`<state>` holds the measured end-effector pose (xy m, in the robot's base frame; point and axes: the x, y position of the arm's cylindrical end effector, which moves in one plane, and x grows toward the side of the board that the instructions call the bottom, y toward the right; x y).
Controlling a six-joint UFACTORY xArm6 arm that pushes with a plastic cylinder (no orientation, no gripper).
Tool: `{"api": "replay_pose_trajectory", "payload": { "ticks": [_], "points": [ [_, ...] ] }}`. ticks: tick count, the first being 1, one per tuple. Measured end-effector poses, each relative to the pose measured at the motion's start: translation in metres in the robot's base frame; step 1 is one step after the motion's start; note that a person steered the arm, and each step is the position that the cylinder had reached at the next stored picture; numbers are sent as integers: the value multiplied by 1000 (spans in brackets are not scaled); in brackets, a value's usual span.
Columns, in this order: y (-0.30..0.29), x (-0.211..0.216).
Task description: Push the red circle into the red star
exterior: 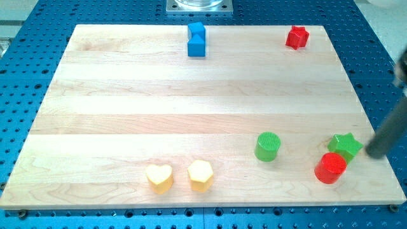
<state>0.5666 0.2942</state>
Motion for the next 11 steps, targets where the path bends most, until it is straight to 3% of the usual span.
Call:
{"api": "replay_pose_trajectory", "payload": {
  "ticks": [2,3,4,6,8,9,11],
  "points": [
    [-119,19],
    [-123,45],
    [-171,4],
    [-128,-111],
    [-152,-106],
    [-171,-140],
    [-223,-159]
  ]
}}
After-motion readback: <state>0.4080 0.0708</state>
